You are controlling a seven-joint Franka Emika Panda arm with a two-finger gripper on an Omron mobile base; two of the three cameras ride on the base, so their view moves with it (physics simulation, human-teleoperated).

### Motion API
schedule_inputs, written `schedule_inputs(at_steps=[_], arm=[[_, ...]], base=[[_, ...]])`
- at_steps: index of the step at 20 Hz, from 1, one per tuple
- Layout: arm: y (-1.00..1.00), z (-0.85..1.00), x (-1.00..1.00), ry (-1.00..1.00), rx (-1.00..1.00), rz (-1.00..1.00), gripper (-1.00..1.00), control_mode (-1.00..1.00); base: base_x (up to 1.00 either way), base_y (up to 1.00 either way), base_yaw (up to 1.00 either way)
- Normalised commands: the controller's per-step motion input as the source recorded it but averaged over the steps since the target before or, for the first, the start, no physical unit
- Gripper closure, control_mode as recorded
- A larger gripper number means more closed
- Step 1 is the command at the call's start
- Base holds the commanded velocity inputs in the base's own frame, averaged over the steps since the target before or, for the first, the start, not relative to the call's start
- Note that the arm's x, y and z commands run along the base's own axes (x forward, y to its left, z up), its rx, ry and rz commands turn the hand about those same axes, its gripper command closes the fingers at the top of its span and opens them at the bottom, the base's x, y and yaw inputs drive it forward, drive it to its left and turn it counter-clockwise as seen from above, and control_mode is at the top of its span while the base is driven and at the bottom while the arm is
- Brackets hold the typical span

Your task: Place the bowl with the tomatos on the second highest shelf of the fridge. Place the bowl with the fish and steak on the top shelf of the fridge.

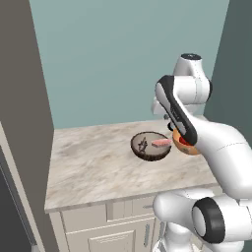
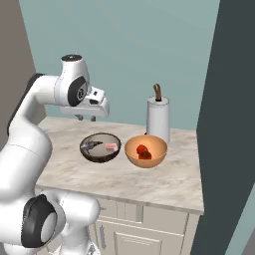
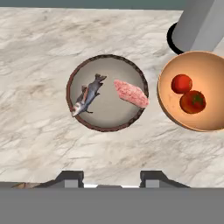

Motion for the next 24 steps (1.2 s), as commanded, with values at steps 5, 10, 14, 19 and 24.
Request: schedule_inputs(at_steps=[5,10,14,19,24], arm=[[-0.05,-0.29,-0.46,0.05,0.02,-0.09,-1.00,-1.00],[-0.04,-0.96,-0.54,0.25,0.00,-0.32,-1.00,-1.00],[0.02,-1.00,-0.07,0.25,0.02,-0.43,-1.00,-1.00],[0.15,-0.94,0.21,0.16,0.11,-0.49,-1.00,-1.00],[0.23,-0.37,0.49,0.02,0.21,-0.34,-1.00,-1.00]], base=[[0.00,0.00,0.00],[0.00,0.00,0.00],[0.00,0.00,0.00],[0.00,0.00,0.00],[0.00,0.00,0.00]])
